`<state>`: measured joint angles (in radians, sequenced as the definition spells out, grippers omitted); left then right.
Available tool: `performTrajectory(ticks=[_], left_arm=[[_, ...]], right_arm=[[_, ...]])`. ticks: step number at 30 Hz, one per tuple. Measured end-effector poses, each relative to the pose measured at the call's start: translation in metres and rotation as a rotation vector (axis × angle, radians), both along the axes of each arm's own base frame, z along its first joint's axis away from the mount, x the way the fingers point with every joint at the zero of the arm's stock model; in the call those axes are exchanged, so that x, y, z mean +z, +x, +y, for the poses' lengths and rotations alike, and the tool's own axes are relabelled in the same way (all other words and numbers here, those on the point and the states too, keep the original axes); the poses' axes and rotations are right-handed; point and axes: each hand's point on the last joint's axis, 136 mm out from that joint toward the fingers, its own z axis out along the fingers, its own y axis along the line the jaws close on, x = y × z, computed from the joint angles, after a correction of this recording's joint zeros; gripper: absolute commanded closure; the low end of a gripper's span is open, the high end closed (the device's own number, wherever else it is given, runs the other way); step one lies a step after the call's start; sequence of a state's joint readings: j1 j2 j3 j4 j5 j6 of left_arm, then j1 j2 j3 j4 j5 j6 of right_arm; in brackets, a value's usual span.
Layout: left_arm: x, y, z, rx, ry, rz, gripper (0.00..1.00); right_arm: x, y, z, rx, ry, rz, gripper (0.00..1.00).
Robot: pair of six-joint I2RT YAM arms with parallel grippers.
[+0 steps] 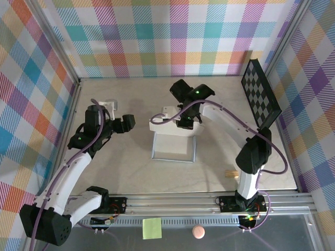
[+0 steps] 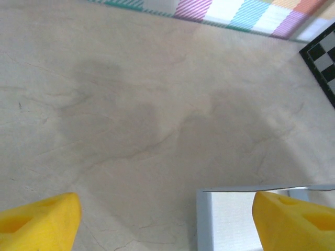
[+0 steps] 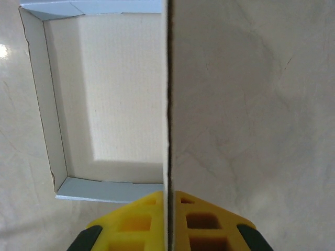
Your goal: Fold the paper box
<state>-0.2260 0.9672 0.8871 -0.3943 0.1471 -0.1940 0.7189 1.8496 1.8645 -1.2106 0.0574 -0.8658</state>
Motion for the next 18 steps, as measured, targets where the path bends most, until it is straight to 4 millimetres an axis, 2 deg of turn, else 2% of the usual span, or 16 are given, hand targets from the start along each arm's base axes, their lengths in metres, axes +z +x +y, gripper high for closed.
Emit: performTrajectory(ticks=[5,10,14,18], left_arm=[[0.002,-0.002,0.001,0.009,-0.016,-0.013,0.15],[0.002,-0.005,-0.002,0.004,-0.045,-0.027,0.17],[0.003,-0.009,-0.004,-0.010,-0.068,-0.037,0.21],[0.002,-0.007,-0.010,-0.035,-0.082,-0.033,0.21]], right_arm=[[-0.011,0.012,0.012,0.052,-0.023,0.011,0.88],[-0.023,0.015,0.024,0.092,-0.013,0.037,0.81],[-0.022,0.018,0.031,0.086,0.009,0.039,0.74],[-0.010,0.023,0.036,0.042,0.056,0.030,0.66]])
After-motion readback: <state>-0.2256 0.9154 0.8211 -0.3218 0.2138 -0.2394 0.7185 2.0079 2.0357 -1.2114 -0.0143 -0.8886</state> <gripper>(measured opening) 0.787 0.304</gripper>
